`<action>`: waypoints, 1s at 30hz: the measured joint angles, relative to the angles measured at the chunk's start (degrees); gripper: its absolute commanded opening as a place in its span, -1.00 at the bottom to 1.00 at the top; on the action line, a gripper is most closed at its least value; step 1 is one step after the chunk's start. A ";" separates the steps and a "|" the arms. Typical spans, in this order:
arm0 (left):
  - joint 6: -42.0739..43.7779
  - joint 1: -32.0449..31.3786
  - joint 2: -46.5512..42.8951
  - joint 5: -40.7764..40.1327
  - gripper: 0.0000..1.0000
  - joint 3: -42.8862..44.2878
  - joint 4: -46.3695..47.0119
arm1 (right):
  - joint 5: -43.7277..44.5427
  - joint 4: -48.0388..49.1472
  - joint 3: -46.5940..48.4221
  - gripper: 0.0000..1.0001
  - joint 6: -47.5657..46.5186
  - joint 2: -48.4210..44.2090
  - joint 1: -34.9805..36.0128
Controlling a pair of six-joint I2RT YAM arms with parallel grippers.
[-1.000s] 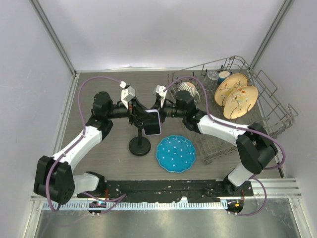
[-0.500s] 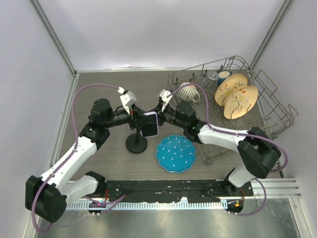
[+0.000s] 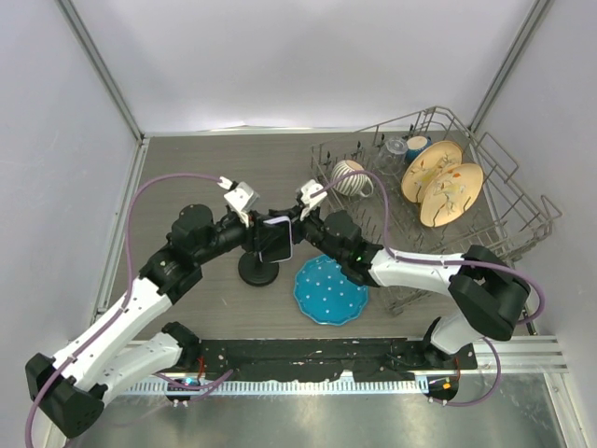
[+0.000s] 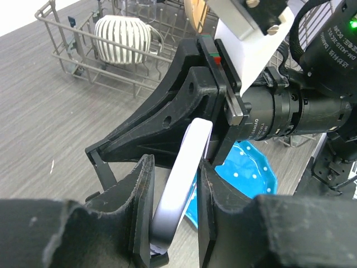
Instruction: Place the phone on the phone stand
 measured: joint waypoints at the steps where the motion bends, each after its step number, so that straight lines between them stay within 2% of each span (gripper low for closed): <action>1: -0.28 -0.17 -1.25 -0.52 -1.00 -0.57 -0.59 | 0.61 0.94 -0.48 -0.99 -0.07 0.00 0.68; 4: -0.74 -0.28 -4.20 -1.20 -1.00 -1.97 -1.62 | 0.15 1.90 -0.72 -0.99 -0.68 0.02 1.44; 8: 0.59 2.49 -6.23 -8.46 -1.00 -3.04 -1.73 | -9.20 1.18 0.50 -0.99 -1.16 0.83 -0.48; 13: 1.09 3.30 -6.36 -9.25 -1.00 -3.17 -1.88 | -20.46 -0.28 3.76 -0.99 -0.76 3.30 -5.07; 17: 0.76 3.10 -6.36 -9.38 -0.99 -3.39 -1.64 | -21.53 -0.42 3.74 -0.99 -0.61 3.30 -5.62; 22: -0.63 2.51 -5.86 -12.98 -1.00 -3.19 -1.77 | -9.94 2.16 1.20 -0.99 -1.68 2.14 -1.36; 25: -1.22 1.95 -4.15 -14.84 -0.99 -1.99 -2.58 | 3.72 2.12 0.39 -0.99 -4.15 1.07 3.98; 30: -1.88 1.31 -1.86 -15.78 -1.00 -0.55 -3.19 | 21.29 1.44 0.90 -0.99 -8.87 1.05 10.12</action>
